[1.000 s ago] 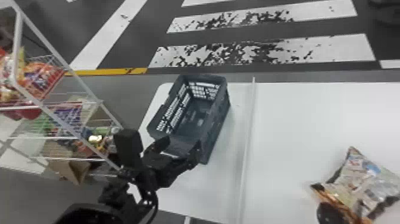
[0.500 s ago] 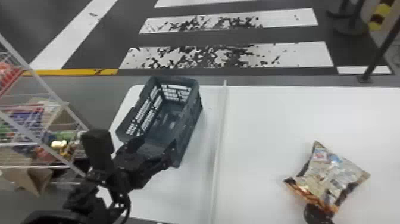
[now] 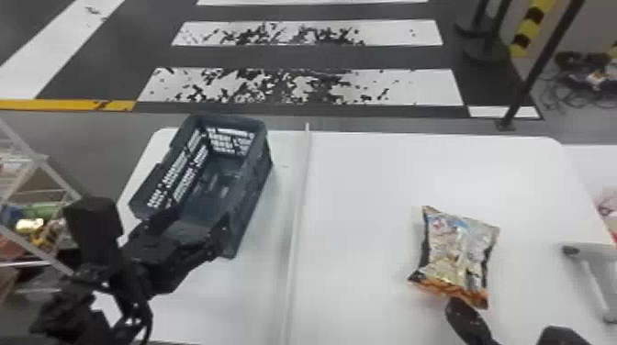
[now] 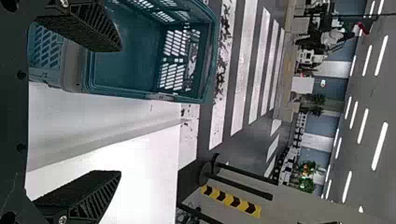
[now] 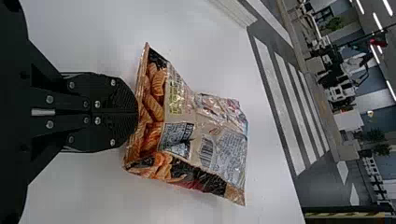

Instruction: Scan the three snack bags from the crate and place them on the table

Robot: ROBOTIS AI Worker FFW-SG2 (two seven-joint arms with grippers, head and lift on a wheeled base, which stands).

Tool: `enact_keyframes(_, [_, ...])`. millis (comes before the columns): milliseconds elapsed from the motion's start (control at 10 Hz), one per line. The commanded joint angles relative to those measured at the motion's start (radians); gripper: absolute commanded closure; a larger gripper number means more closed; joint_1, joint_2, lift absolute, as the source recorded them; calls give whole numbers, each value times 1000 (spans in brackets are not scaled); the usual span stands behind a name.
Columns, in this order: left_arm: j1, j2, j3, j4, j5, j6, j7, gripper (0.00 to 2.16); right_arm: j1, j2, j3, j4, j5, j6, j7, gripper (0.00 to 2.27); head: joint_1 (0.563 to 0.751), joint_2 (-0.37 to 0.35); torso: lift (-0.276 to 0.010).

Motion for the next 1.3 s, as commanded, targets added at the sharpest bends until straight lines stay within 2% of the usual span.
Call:
enact_keyframes(0, [1, 0, 4, -1, 4, 0, -3, 60, 4, 1, -17, -7, -8, 0, 2, 2017, 695, 50, -36])
enact_keyframes(300, [-3, 0, -2, 6, 4, -6, 3, 60, 79, 1, -29, -132, -34, -113, 19, 2017, 695, 26, -36])
enact_keyframes(500, [11, 2, -4, -14, 4, -3, -3, 60, -39, 3, -29, -105, 23, -135, 3, 2017, 695, 22, -36])
enact_keyframes(700, [11, 22, -14, -16, -2, 9, -3, 60, -149, 4, -18, 26, 58, -215, 2, 2017, 695, 4, -36])
enact_keyframes(800, [9, 31, -14, -14, -1, 12, -1, 60, -188, 7, -15, 92, 68, -248, 2, 2017, 695, -5, -36])
enact_keyframes(1200, [-15, 32, -19, 9, 1, 21, 0, 60, -270, 15, 2, 270, 92, -328, 2, 2017, 695, -17, -36])
